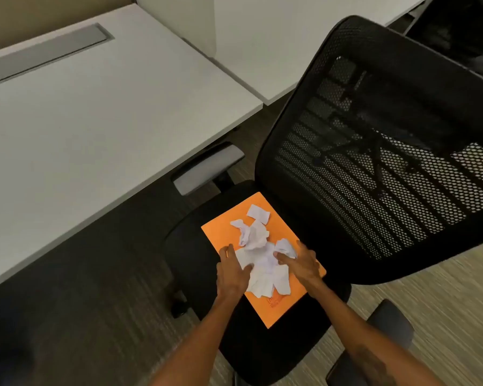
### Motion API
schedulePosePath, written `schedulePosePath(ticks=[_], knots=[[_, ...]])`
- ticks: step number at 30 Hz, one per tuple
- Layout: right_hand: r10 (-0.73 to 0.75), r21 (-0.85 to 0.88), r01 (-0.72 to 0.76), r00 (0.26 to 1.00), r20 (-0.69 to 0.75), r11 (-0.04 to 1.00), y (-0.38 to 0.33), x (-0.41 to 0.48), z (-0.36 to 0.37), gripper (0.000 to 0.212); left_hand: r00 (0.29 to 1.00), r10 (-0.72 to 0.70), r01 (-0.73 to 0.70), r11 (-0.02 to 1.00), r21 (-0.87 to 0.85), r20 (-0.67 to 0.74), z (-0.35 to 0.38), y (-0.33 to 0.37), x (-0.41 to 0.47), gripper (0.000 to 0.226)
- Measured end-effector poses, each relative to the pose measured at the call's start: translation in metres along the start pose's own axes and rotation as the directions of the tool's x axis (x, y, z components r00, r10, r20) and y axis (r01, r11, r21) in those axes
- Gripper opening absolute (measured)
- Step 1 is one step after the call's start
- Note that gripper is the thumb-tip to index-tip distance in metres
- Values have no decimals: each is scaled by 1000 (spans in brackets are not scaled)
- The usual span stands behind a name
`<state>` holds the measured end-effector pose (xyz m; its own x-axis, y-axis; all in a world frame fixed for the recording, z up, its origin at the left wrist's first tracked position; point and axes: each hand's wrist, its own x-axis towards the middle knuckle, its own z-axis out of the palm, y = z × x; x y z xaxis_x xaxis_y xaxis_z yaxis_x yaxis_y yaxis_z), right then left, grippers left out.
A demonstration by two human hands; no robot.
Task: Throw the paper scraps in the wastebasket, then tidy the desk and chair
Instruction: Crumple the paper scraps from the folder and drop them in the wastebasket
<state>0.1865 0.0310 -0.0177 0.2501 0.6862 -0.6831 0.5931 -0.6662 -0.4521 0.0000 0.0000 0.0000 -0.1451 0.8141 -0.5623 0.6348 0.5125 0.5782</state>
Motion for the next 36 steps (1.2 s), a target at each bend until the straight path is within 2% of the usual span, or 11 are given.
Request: schedulePosePath(ticks=[2,7,19,23,27,30,33,36], knots=[[37,5,-37,999,-17,999,-3,3,3,104,994,-65,57,994,-89,-87,1,2,2,76],[62,-27,-62,998,-2,998,-1,16,21,109,986,-164,152,960,-235,-31,15,3,10,62],[93,-12,-94,991,-98,995,-4,30,54,101,963,-267,247,929,-277,-37,38,9,28,47],[71,148,-58,994,-80,987,-3,30,59,87,958,-283,253,898,-359,-33,48,15,30,46],[41,326,-33,999,-18,945,-3,26,61,65,951,-307,273,797,-538,28,60,21,30,45],[56,481,-62,998,27,875,-7,23,56,49,949,-314,269,743,-612,35,66,24,33,45],[68,652,-169,982,178,739,-6,18,54,38,944,-328,274,702,-657,43,69,26,34,42],[73,719,-241,964,257,652,-4,11,53,31,940,-337,270,634,-725,55,74,29,32,32]])
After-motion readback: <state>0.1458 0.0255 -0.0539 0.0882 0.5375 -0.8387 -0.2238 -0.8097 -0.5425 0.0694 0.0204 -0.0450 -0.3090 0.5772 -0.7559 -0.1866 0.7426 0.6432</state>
